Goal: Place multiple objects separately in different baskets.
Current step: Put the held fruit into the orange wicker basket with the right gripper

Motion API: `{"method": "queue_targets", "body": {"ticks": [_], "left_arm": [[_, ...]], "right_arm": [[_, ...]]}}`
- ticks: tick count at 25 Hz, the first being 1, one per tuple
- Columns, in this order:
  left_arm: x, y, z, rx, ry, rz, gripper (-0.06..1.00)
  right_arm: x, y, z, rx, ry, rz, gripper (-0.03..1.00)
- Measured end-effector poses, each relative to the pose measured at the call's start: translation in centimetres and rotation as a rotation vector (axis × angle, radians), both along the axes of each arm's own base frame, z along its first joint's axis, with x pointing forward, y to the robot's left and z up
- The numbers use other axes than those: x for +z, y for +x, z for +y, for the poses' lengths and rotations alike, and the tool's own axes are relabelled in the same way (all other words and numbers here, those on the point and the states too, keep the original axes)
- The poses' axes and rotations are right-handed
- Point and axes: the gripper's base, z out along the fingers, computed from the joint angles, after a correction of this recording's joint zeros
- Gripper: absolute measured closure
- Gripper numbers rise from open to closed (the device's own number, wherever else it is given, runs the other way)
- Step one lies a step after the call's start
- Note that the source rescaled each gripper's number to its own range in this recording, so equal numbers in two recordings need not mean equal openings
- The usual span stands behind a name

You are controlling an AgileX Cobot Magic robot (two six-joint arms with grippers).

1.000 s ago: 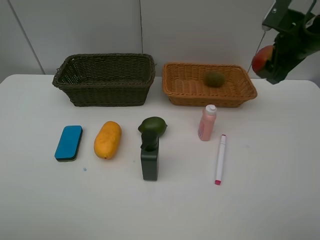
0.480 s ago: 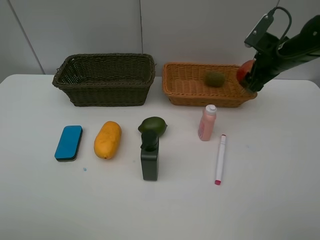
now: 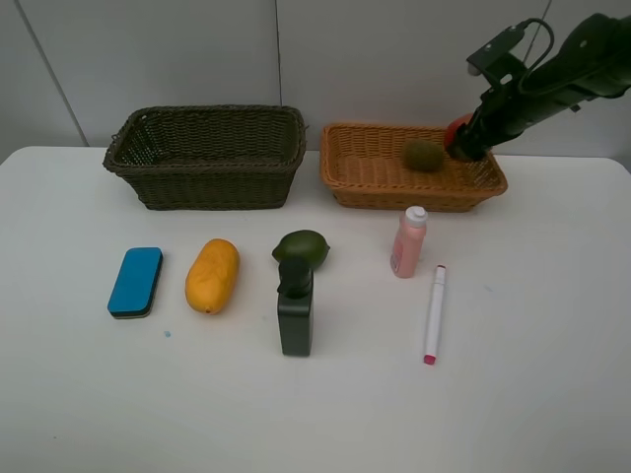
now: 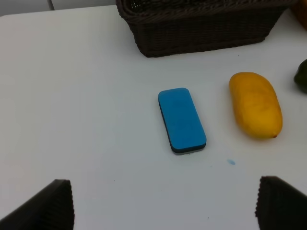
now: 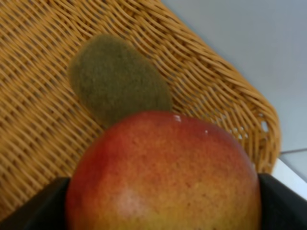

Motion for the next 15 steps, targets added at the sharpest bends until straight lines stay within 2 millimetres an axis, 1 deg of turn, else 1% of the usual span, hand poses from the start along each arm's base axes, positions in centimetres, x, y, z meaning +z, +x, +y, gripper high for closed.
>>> {"method": "queue_targets", "body": {"ticks": [3, 6, 15], "left_arm": [[0.0, 0.0, 0.0, 0.0, 0.0, 0.0, -0.06], [0.0, 0.0, 0.0, 0.0, 0.0, 0.0, -0.06], [0.0, 0.0, 0.0, 0.0, 0.0, 0.0, -0.06]], "right_arm": [[-0.78, 0.39, 0.16, -0.02, 0.036, 0.02, 0.11], [-1.0, 0.6, 0.25, -0.039, 0.063, 0.018, 0.11], [-0.87, 0.68, 0.54, -0.094, 0.154, 0.019, 0.11]]}}
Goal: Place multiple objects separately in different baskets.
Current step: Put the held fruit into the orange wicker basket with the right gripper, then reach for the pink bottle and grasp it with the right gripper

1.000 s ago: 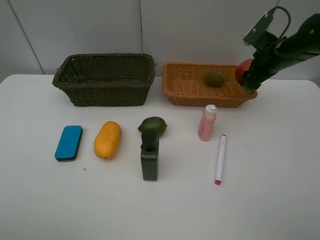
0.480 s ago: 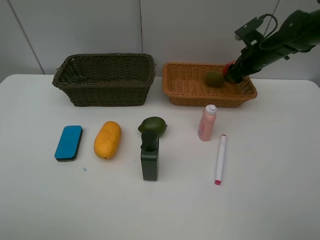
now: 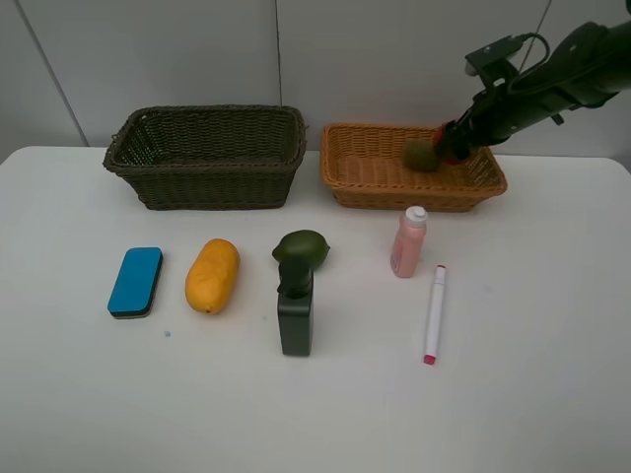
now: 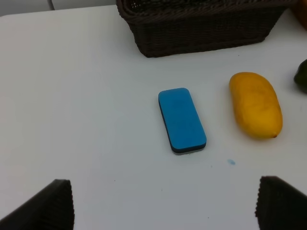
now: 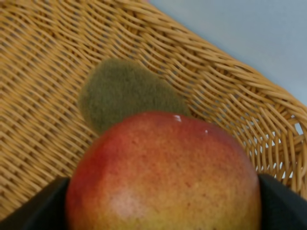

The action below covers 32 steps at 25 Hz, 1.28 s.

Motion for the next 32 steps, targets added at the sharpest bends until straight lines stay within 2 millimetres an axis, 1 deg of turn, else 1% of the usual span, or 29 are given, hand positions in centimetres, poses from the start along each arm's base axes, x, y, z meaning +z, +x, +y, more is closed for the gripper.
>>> {"method": "queue_targets", "body": {"ticks": [5, 7, 10, 23, 27, 32], "left_arm": [[0.0, 0.0, 0.0, 0.0, 0.0, 0.0, -0.06], [0.0, 0.0, 0.0, 0.0, 0.0, 0.0, -0.06], [0.0, 0.0, 0.0, 0.0, 0.0, 0.0, -0.06], [0.0, 0.0, 0.0, 0.0, 0.0, 0.0, -0.06], [0.0, 0.0, 0.0, 0.0, 0.0, 0.0, -0.06], [0.0, 0.0, 0.0, 0.0, 0.0, 0.0, -0.06]], "right_arm": [[0.1, 0.1, 0.2, -0.042, 0.059, -0.008, 0.11], [0.3, 0.2, 0.2, -0.063, 0.079, -0.02, 0.03], [0.3, 0.3, 0.2, -0.08, 0.102, -0.024, -0.02], [0.3, 0.3, 0.2, -0.087, 0.111, -0.025, -0.03], [0.4, 0.3, 0.3, -0.103, 0.137, -0.024, -0.03], [1.5, -0.1, 0.6, -0.095, 0.177, -0.008, -0.03]]}}
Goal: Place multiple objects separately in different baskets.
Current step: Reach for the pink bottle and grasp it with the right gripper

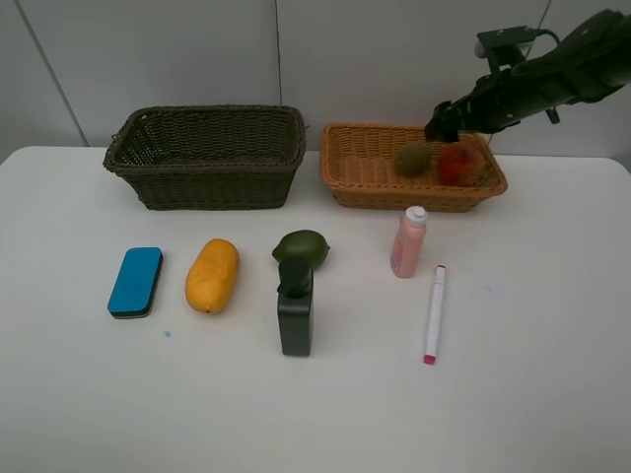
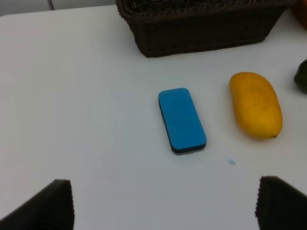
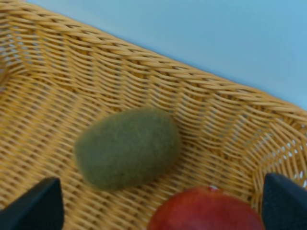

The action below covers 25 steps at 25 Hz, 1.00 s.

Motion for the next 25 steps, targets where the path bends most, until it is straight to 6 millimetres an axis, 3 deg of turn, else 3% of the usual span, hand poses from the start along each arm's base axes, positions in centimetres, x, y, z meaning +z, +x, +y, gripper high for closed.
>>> {"method": "queue_targets", "body": {"ticks": [5, 17, 25], "left_arm": [[0.0, 0.0, 0.0, 0.0, 0.0, 0.0, -0.06], [0.0, 0.0, 0.0, 0.0, 0.0, 0.0, -0.06], [0.0, 0.0, 0.0, 0.0, 0.0, 0.0, -0.06]], "right_arm": [[2.3, -0.9, 0.3, 0.009, 0.052, 0.011, -0.03], [10.1, -4.9, 0.9, 0.038, 0.135, -0.009, -0.03], [12.2, -7.9, 0.0, 0.016, 0.033, 0.102, -0.03]]}}
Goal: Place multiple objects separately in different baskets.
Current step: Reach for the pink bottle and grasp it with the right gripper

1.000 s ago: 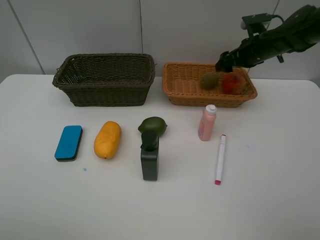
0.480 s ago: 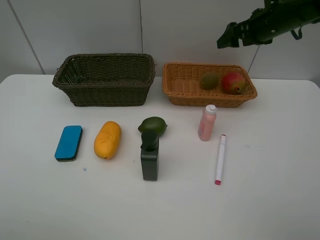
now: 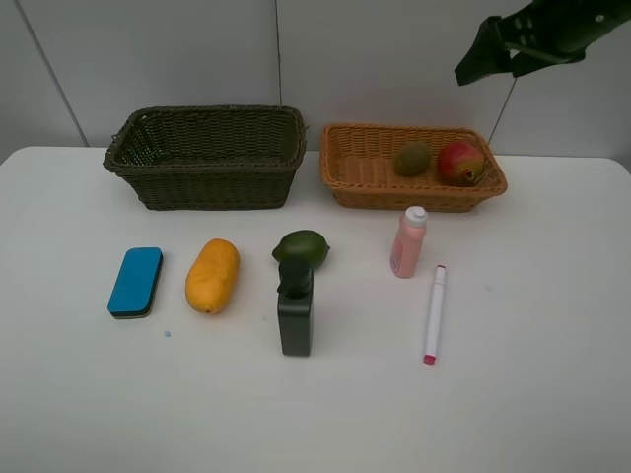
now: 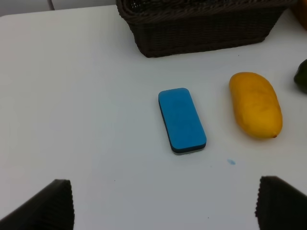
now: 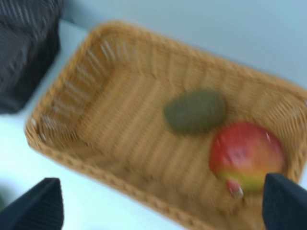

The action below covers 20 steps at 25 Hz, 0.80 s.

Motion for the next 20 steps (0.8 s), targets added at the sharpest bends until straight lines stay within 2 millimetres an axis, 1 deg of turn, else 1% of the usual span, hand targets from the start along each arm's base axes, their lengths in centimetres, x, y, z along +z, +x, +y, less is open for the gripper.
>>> {"method": "queue_targets", "body": {"ticks": [2, 4, 9, 11, 15, 18, 20], "left_arm": [[0.0, 0.0, 0.0, 0.0, 0.0, 0.0, -0.06], [0.0, 0.0, 0.0, 0.0, 0.0, 0.0, -0.06], [0.0, 0.0, 0.0, 0.0, 0.0, 0.0, -0.06], [0.0, 0.0, 0.0, 0.0, 0.0, 0.0, -0.06], [0.0, 0.0, 0.0, 0.0, 0.0, 0.0, -0.06], [0.0, 0.0, 0.0, 0.0, 0.0, 0.0, -0.06], [0.0, 0.0, 0.0, 0.0, 0.0, 0.0, -0.06]], "right_arm": [[0.0, -0.5, 0.1, -0.01, -0.044, 0.031, -0.03], [0.2, -1.0, 0.8, -0.018, -0.075, 0.055, -0.03], [0.2, -2.4, 4.2, -0.016, -0.134, 0.116, -0.03], [0.0, -3.0, 5.8, -0.021, -0.14, 0.142, -0.03], [0.0, -3.9, 8.3, -0.031, -0.142, 0.149, -0.03], [-0.2, -4.3, 9.3, -0.048, -0.129, 0.16, -0.03], [-0.8, -4.5, 9.4, -0.061, -0.126, 0.178, -0.03]]}}
